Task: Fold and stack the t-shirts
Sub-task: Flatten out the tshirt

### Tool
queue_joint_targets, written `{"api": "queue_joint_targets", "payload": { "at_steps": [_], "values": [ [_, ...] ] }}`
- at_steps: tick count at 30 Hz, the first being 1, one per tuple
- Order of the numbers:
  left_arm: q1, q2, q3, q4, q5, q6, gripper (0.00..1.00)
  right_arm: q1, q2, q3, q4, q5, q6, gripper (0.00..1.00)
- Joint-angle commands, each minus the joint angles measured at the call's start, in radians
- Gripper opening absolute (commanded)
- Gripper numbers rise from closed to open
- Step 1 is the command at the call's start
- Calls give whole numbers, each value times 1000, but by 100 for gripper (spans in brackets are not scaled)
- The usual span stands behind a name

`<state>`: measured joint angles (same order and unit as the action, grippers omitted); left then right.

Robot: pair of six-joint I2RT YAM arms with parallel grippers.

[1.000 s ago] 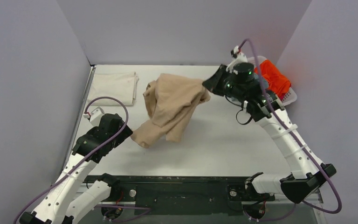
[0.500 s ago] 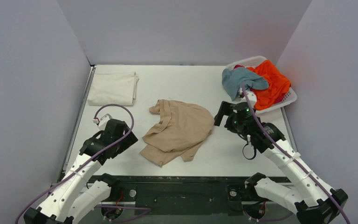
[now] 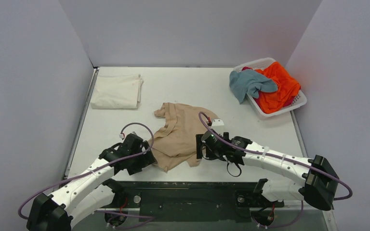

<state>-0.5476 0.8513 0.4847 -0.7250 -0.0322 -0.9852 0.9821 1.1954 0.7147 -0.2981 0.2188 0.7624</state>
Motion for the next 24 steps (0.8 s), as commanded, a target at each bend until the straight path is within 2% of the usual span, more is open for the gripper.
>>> {"api": "queue_joint_targets", "payload": {
  "at_steps": [1, 4, 8, 11, 12, 14, 19, 21, 24],
  "values": [
    [-33, 35, -41, 171, 31, -60, 92, -31, 44, 161, 3, 98, -75, 89],
    [-34, 74, -55, 280, 30, -82, 89, -82, 133, 282, 3, 61, -158, 89],
    [-35, 131, -53, 365, 18, -97, 75, -148, 323, 463, 22, -37, -261, 90],
    [-34, 187, -46, 402, 14, -88, 45, -176, 485, 665, 0, -76, -317, 90],
    [-32, 198, -41, 409, 14, -85, 17, -177, 560, 708, -8, -85, -350, 90],
    [-32, 229, -15, 368, 3, -70, 0, -179, 673, 839, -34, -105, -391, 90],
    [-35, 177, 30, 163, -149, -44, 0, -191, 959, 1215, -126, -175, -546, 90],
    [-34, 124, 18, 141, -170, -41, 0, -198, 1053, 1353, -172, -202, -620, 90],
    [-33, 65, 7, 131, -163, -37, 0, -211, 1147, 1452, -203, -237, -687, 90]
  ]
}}
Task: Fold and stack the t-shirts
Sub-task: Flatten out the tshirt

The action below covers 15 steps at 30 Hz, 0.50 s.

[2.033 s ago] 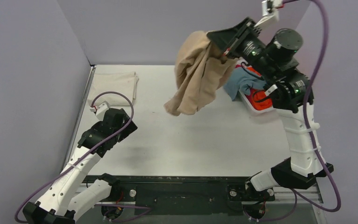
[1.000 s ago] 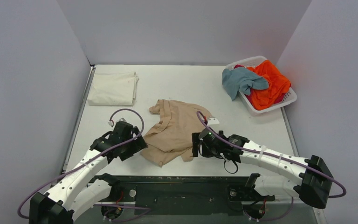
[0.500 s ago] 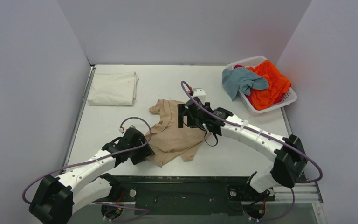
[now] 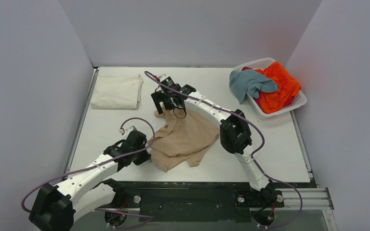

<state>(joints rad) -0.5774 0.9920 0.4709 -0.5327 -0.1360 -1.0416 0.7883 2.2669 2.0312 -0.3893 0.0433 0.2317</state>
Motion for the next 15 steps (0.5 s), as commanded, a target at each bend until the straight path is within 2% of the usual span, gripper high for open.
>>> {"api": "queue_joint_targets", "payload": {
  "at_steps": [1, 8, 10, 11, 12, 13, 14, 15],
  "values": [
    [-3, -81, 19, -66, -55, 19, 0, -25, 110, 161, -114, -56, -168, 90],
    [-1, -79, 16, -68, -47, 8, 0, -62, 257, 287, -145, -47, -162, 89],
    [-1, -70, 6, -41, -30, 4, 0, -63, 285, 327, -160, -25, -152, 85],
    [-1, -66, 4, -21, -18, 0, 0, -64, 290, 331, -158, -18, -139, 79],
    [0, -53, 4, -15, -13, -2, 0, -64, 290, 330, -152, -19, -132, 60],
    [0, -44, 6, -9, -6, -7, 4, -65, 288, 327, -149, -27, -114, 52],
    [1, -26, 11, -10, -5, -15, 14, -68, 286, 313, -138, -31, -96, 36],
    [2, -16, 12, -9, -4, -18, 34, -69, 280, 303, -128, -34, -85, 28]
  ]
}}
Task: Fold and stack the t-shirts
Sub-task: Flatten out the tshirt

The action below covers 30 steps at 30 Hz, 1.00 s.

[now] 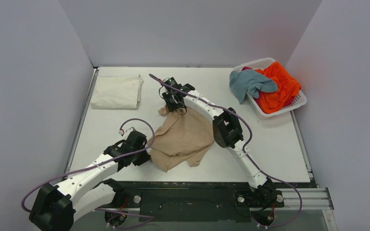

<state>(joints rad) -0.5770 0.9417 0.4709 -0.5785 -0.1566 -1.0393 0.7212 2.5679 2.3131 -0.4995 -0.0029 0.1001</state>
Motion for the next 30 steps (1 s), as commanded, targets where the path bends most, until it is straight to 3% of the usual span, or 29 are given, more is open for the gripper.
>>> {"api": "queue_joint_targets", "payload": {
  "at_steps": [1, 2, 4, 8, 10, 12, 13, 14, 18, 21, 24, 30],
  "values": [
    [2, 52, 13, 38, 19, -25, 43, -4, -25, -2, 4, 11, 72, 14],
    [4, 62, 14, 48, 21, -28, 55, -6, -34, -12, 25, 11, 83, 6],
    [6, 89, 10, 78, 27, -31, 65, -10, -46, -26, 36, 11, 118, 0],
    [12, 158, -5, 156, 46, -40, 66, -14, -96, -79, 60, -45, 150, 0],
    [11, 195, -9, 205, 58, -35, 56, -14, -136, -125, 80, -56, 158, 0],
    [11, 235, -5, 238, 61, -27, 28, -13, -184, -165, 95, -52, 162, 0],
    [12, 249, 5, 247, 61, -20, 6, -14, -219, -175, 98, -41, 164, 0],
    [10, 269, 15, 249, 57, -13, 2, -16, -239, -191, 99, -34, 164, 0],
    [7, 233, 126, 149, -47, 25, 0, -32, -408, -269, 129, 82, 168, 0],
    [7, 133, 212, 8, -235, 56, 0, -53, -600, -334, 148, 183, 167, 0],
    [9, -2, 350, -76, -400, 105, 0, -87, -753, -388, 116, 231, 155, 0],
    [12, -155, 642, -158, -570, 204, 0, -116, -1120, -502, 91, 255, 143, 0]
  ]
}}
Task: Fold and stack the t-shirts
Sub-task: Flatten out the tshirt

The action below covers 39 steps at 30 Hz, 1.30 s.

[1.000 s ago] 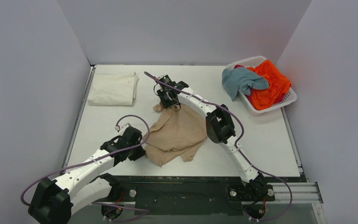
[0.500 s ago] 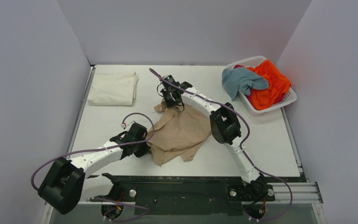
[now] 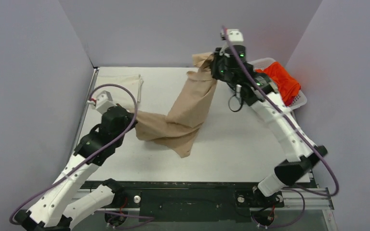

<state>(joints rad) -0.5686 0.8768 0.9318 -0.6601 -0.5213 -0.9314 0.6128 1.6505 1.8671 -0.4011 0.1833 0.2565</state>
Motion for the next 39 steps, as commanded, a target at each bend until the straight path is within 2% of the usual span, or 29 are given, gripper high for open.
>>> {"api": "queue_joint_targets", "payload": {
  "at_steps": [1, 5, 10, 12, 15, 21, 28, 32, 39],
  "values": [
    [3, -101, 218, -75, -213, 105, 0, -8, -276, -59, -13, 63, -13, 0],
    [1, -168, 449, 22, -159, 218, 0, -5, -445, 2, -42, -37, 19, 0],
    [2, -194, 689, 21, -166, 338, 0, -5, -582, 141, -80, -127, 59, 0],
    [3, -209, 765, 10, -195, 363, 0, -7, -632, 183, -93, -102, 74, 0],
    [3, -235, 835, -11, -284, 385, 0, -7, -716, 180, -115, 63, 107, 0],
    [1, -239, 850, -56, -433, 386, 0, -5, -876, 7, -132, 321, 159, 0],
    [0, -143, 840, -102, -560, 364, 0, -5, -941, -169, -222, 378, 245, 0],
    [0, -155, 816, -99, -589, 361, 0, -5, -953, -199, -239, 333, 276, 0],
    [-2, -251, 789, -128, -581, 337, 0, -6, -979, -228, -264, 144, 336, 0]
  ]
}}
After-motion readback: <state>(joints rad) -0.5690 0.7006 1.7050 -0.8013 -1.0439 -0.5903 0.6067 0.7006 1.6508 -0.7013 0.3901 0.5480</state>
